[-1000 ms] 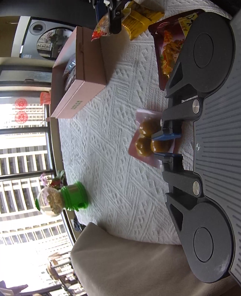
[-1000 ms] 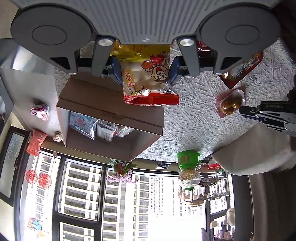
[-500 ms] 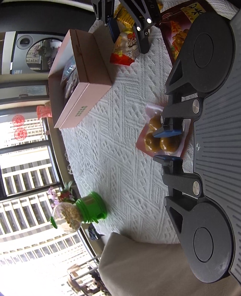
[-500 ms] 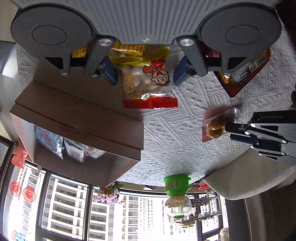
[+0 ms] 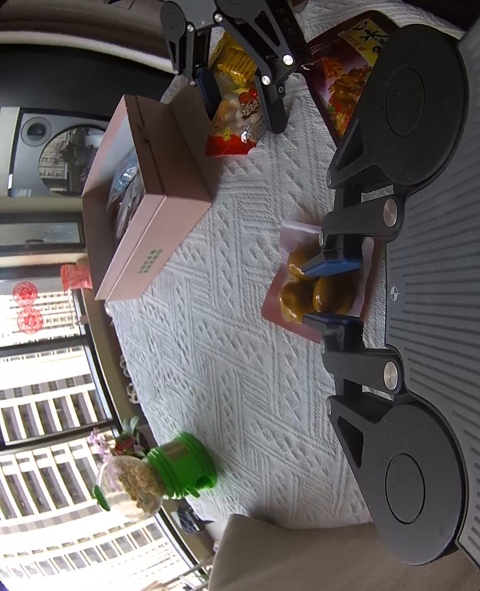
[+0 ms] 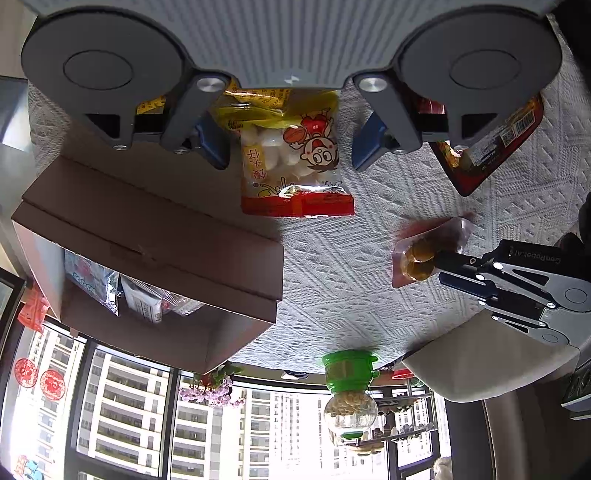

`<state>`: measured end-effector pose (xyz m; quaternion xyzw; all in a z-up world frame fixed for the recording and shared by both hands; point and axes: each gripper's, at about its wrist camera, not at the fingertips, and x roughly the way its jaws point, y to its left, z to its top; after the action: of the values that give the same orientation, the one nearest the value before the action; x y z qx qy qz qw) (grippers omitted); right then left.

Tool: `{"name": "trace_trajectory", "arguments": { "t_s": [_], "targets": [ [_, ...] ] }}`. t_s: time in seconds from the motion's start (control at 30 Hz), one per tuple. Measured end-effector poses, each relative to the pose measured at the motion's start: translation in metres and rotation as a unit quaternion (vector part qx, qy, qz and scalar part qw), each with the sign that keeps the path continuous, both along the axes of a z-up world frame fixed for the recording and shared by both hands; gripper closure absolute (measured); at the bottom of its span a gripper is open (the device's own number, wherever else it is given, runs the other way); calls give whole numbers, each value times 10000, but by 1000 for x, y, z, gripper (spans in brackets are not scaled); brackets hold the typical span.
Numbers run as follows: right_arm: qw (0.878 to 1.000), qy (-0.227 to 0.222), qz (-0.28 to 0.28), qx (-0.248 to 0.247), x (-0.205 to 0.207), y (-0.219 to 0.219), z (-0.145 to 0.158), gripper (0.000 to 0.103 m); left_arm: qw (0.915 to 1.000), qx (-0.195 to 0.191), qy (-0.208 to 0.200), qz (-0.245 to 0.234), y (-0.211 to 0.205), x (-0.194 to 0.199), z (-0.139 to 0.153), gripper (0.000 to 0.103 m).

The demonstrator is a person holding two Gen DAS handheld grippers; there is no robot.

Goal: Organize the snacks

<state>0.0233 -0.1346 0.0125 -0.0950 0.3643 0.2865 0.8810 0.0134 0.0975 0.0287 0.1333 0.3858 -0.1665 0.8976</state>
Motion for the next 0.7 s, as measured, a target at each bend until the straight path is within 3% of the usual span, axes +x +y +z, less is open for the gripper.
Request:
{"name": "trace_trajectory", "arguments": {
  "t_s": [0.13,0.2,0.3,0.43,0.53,0.6,0.7],
  "targets": [
    [10000,14,9,6,0,-1,0,29,9994,-25,68,-332,1,-1,-2,61],
    [10000,21,8,11,1,-1,0,29,9993,-69,295,-200,5,6,-7,59],
    [10000,19,7,2,1,-1,0,29,9993,-253,253,-50,8,11,-12,54],
    [10000,-4,33,-33,1,1,1,29,9988,-338,323,134,6,15,-11,55],
    [9999,-93,48,-78,2,6,2,30,9973,-454,59,566,1,5,-16,55],
    [9998,-131,60,-96,2,9,3,49,9978,-226,-175,602,-8,-1,-18,57],
    [9999,-93,140,-7,-3,8,10,51,9968,-77,-346,712,-16,-8,-17,69]
  ]
}}
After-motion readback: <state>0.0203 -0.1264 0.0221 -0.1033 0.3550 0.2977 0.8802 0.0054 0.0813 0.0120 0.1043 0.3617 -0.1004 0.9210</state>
